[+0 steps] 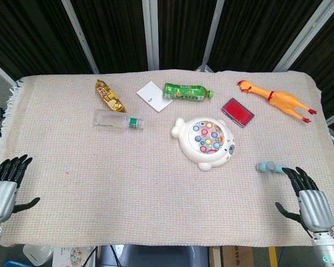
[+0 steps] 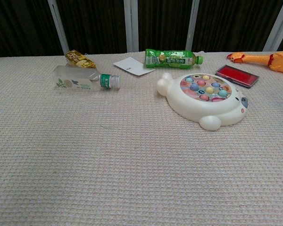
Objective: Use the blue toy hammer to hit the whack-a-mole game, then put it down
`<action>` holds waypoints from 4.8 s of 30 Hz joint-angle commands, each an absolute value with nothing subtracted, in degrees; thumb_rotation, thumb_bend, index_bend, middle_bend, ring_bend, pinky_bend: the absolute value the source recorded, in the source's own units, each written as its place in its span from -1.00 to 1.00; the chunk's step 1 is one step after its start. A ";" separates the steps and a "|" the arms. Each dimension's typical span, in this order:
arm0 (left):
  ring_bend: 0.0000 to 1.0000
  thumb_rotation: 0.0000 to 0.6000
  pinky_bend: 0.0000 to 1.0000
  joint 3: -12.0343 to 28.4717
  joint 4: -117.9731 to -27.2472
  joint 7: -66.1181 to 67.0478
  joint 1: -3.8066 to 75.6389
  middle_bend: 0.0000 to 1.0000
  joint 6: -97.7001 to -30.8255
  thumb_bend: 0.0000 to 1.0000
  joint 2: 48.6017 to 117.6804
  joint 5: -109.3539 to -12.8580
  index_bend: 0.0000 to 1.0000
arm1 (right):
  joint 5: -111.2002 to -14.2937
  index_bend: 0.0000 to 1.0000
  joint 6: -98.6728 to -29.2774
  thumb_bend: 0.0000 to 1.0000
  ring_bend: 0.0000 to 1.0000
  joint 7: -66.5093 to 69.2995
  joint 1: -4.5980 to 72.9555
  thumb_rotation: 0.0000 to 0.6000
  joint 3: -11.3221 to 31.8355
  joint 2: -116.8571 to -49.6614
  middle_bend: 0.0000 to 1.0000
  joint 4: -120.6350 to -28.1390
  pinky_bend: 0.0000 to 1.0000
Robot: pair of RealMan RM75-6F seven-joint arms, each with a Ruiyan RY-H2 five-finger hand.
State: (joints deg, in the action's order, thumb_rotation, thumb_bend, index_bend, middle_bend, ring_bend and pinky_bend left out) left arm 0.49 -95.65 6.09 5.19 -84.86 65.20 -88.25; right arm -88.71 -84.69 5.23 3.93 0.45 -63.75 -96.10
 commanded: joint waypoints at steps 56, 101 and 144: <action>-1.00 1.00 -1.00 0.92 -100.94 11.66 5.88 -1.00 -84.50 -0.95 64.02 -89.15 -1.00 | -69.54 -0.57 -50.58 -0.46 -0.86 7.14 21.53 1.00 8.13 -67.52 -0.60 -78.54 -0.72; -1.00 1.00 -1.00 0.93 -100.84 12.31 6.63 -1.00 -83.37 -0.95 64.23 -88.01 -1.00 | -68.47 -0.15 -48.29 -0.06 -0.56 12.32 23.56 1.00 7.81 -77.26 -0.18 -67.40 -0.72; -1.00 1.00 -1.00 0.78 -100.41 12.28 6.89 -1.00 -82.40 -0.95 64.34 -86.78 -1.00 | -69.97 0.24 -48.96 0.41 -0.31 13.92 23.53 1.00 7.59 -78.72 0.09 -65.57 -0.67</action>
